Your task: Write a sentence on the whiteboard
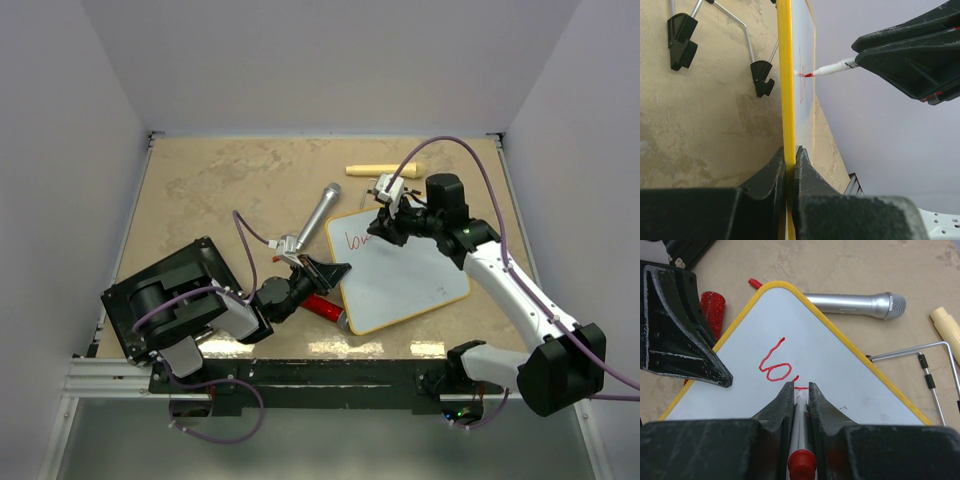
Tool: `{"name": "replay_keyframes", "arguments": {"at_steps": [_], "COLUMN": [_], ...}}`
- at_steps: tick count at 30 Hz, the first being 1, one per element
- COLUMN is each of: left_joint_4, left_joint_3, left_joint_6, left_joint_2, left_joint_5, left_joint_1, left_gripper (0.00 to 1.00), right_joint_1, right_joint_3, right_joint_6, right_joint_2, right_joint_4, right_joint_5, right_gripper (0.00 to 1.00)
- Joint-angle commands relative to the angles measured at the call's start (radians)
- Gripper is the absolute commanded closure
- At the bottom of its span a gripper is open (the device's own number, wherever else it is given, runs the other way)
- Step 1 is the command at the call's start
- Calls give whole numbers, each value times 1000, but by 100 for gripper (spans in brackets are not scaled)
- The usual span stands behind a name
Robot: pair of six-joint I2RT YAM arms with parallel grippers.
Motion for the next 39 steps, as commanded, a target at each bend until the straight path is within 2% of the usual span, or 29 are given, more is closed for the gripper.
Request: {"name": "replay_keyframes", "arguments": {"at_steps": [1,17,30,39], "left_joint_4": [48,66,71,71], "left_joint_3": [-13,-15,-13,-15], "left_joint_6": [147,142,144,144], "left_joint_2": [22,31,39,41], "left_joint_5": [44,48,51,50], "left_joint_1": [-14,-13,-13,-13], "left_gripper": [100,100,100,100], "right_joint_1": [-4,-6,-7,-4], "right_joint_3": [2,42,65,59], "right_joint_6": [-8,12,25,3], "right_joint_2": [2,25,54,58], "right_joint_4": [3,30,55,20], "right_joint_5": [45,114,71,-18], "right_gripper": [100,100,100,100]}}
